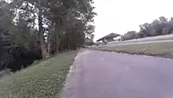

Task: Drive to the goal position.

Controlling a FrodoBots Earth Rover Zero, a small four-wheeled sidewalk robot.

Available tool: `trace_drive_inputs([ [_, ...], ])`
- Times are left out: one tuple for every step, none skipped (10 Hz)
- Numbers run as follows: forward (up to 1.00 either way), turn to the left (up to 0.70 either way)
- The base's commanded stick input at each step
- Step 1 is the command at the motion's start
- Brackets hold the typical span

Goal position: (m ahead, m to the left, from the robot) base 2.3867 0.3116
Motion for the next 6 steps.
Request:
trace_drive_inputs([
  [0.70,0.00],
  [0.70,0.00],
  [0.70,-0.01],
  [0.70,-0.01],
  [0.70,-0.01],
  [0.70,-0.01],
])
